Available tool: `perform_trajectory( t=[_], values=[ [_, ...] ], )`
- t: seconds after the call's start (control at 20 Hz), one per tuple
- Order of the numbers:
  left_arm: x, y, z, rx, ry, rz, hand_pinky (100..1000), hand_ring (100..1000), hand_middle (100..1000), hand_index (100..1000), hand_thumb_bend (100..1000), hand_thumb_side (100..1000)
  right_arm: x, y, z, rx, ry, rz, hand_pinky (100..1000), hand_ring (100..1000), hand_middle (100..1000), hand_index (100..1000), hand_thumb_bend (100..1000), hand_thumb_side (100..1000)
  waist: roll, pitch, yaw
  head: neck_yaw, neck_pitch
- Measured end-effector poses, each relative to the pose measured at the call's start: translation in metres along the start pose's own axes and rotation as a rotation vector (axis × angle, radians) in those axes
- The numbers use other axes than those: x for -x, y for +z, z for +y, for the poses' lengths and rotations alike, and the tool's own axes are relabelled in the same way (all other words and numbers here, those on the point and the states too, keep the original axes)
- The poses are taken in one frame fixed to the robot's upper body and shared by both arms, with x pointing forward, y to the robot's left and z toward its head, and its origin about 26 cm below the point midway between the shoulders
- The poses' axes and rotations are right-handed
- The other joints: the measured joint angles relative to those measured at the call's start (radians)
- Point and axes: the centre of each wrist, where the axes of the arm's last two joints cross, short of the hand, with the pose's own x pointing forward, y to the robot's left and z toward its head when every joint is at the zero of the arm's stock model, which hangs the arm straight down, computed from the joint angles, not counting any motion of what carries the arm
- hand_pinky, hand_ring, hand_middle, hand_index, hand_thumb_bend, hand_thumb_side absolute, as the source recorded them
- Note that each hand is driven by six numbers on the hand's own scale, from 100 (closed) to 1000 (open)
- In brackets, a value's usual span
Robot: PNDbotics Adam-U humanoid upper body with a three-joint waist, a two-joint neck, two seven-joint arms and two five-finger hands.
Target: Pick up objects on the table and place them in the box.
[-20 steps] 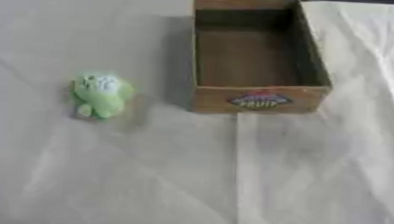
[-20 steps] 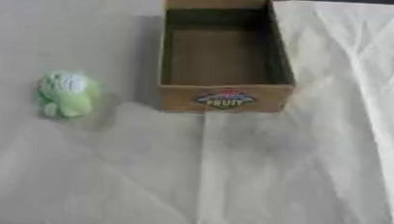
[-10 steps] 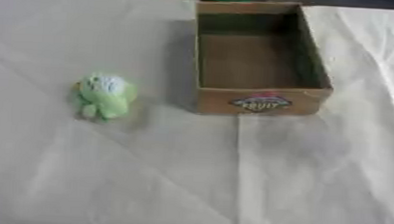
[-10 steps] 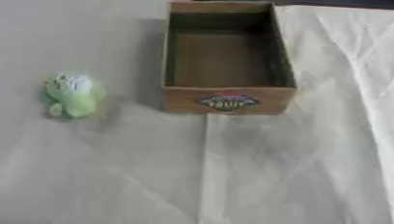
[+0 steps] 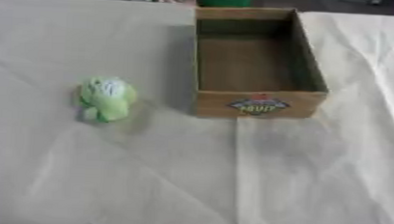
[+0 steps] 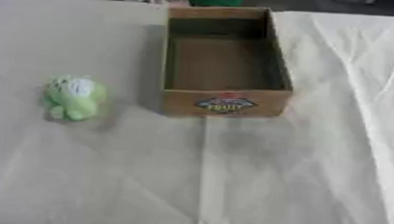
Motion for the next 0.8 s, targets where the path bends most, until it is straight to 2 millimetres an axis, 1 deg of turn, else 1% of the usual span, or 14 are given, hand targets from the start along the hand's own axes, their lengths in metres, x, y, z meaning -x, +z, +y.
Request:
perform_trajectory(
  t=[0.05, 0.15, 0.25, 0.3, 0.35, 0.4, 0.5, 0.6, 0.65, 0.8],
  values=[
    [0.003, -0.005, -0.002, 0.03, -0.034, -0.018, 625, 691, 660, 855, 422, 701, 0.0, 0.0, 0.0, 0.0, 0.001, -0.002, 854, 740, 768, 885, 100, 505, 0.0, -0.002, 0.0, -0.004, 0.001],
    [0.012, -0.013, -0.006, 0.107, -0.096, -0.045, 633, 715, 687, 872, 430, 708, 0.0, -0.001, -0.001, 0.001, 0.001, -0.005, 854, 740, 766, 885, 100, 507, 0.001, -0.003, 0.0, -0.012, 0.009],
    [0.022, -0.017, -0.01, 0.212, -0.143, -0.063, 651, 743, 714, 896, 477, 751, 0.0, -0.001, -0.001, 0.001, 0.001, -0.006, 854, 740, 763, 885, 100, 508, 0.001, -0.003, 0.0, -0.017, 0.014],
    [0.027, -0.018, -0.013, 0.272, -0.157, -0.072, 658, 757, 730, 911, 522, 775, 0.0, -0.001, -0.001, 0.0, 0.002, -0.006, 854, 740, 762, 885, 100, 508, 0.002, -0.003, 0.0, -0.018, 0.017],
    [0.032, -0.019, -0.015, 0.335, -0.163, -0.08, 668, 777, 755, 936, 614, 798, 0.0, -0.001, -0.001, -0.002, 0.003, -0.007, 854, 740, 762, 885, 100, 508, 0.002, -0.004, 0.0, -0.018, 0.018],
    [0.037, -0.019, -0.018, 0.405, -0.167, -0.091, 672, 786, 765, 945, 655, 807, -0.001, -0.001, -0.001, -0.003, 0.004, -0.008, 855, 740, 762, 885, 100, 507, 0.004, -0.004, -0.001, -0.018, 0.018],
    [0.047, -0.019, -0.022, 0.55, -0.167, -0.123, 678, 802, 781, 965, 748, 854, -0.001, -0.002, -0.001, -0.005, 0.005, -0.008, 855, 740, 761, 885, 100, 505, 0.006, -0.004, -0.007, -0.017, 0.018],
    [0.053, -0.022, -0.026, 0.672, -0.167, -0.173, 675, 809, 784, 971, 813, 862, -0.001, -0.002, -0.001, -0.006, 0.005, -0.007, 854, 741, 761, 884, 100, 506, 0.007, -0.004, -0.012, -0.017, 0.016],
    [0.055, -0.024, -0.029, 0.72, -0.166, -0.2, 673, 814, 788, 971, 820, 862, -0.001, -0.002, -0.001, -0.007, 0.005, -0.007, 854, 740, 761, 884, 100, 507, 0.007, -0.004, -0.014, -0.017, 0.016],
    [0.06, -0.032, -0.036, 0.828, -0.196, -0.275, 676, 842, 816, 980, 790, 874, -0.001, -0.001, -0.001, -0.011, 0.001, -0.008, 854, 740, 761, 885, 100, 510, 0.006, -0.007, -0.014, -0.017, 0.015]
  ],
)
